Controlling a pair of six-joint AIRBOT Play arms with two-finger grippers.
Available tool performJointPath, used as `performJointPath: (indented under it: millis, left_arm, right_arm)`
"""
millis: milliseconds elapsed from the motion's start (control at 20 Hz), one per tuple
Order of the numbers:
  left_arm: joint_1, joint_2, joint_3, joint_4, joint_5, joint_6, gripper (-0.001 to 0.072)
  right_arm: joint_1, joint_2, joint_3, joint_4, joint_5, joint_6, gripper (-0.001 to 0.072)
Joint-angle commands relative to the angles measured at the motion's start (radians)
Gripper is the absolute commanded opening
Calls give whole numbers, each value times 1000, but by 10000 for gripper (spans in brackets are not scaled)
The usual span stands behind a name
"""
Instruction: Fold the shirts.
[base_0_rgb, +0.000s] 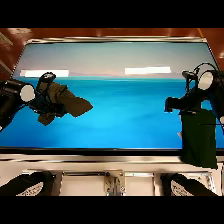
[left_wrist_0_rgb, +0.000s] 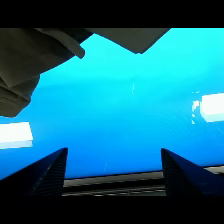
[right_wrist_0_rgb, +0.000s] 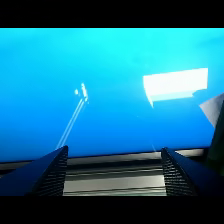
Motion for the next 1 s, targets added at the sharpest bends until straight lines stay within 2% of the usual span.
performJointPath:
  millis: [0,700,850,950]
  left_arm:
    - [1,1,0,0,0,0,709]
    - [1,1,0,0,0,0,709]
    - [1,-3,0,-4,1,0,709]
    - [1,-5,0,-3,20,0,709]
  right_arm:
    - [1,-1,0,0,0,0,698]
    - [1,-1,0,1,-1,2,698]
    - [1,-1,0,-2,-86,2,698]
    - [1,-1,0,-5,-95,1,697]
